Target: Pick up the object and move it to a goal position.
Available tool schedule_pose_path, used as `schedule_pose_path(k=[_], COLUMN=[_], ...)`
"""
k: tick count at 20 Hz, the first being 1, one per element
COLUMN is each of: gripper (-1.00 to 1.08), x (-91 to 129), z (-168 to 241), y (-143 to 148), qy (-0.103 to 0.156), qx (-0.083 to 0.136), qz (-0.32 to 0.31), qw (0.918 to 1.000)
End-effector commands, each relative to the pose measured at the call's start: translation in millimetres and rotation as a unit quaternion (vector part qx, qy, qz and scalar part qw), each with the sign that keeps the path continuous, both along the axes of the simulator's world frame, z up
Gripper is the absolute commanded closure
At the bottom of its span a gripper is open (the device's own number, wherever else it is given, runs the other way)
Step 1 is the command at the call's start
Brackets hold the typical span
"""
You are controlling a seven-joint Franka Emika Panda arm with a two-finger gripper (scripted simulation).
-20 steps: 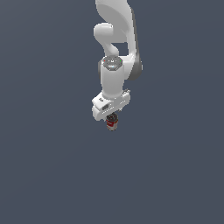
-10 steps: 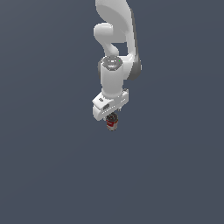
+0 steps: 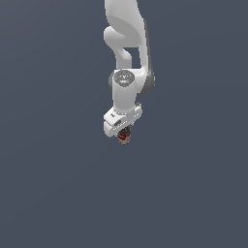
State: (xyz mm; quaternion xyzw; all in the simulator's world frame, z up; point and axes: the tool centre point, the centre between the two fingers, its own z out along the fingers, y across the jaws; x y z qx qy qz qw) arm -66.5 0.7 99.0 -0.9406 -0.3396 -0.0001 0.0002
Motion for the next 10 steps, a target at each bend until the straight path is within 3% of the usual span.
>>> schedule_pose_path(k=[1,7,8,10], gripper=[-0.92,-0.92,1.08,1.08], x=[0,0,0,0], z=[-11,-22,-22,-22], y=[0,0,0,0], qy=[0.000,0.000,0.000,0.000], qx=[0.000,0.000,0.000,0.000], qz=[0.001,0.001,0.001,0.001], qw=[1.0000,1.0000,1.0000,1.0000])
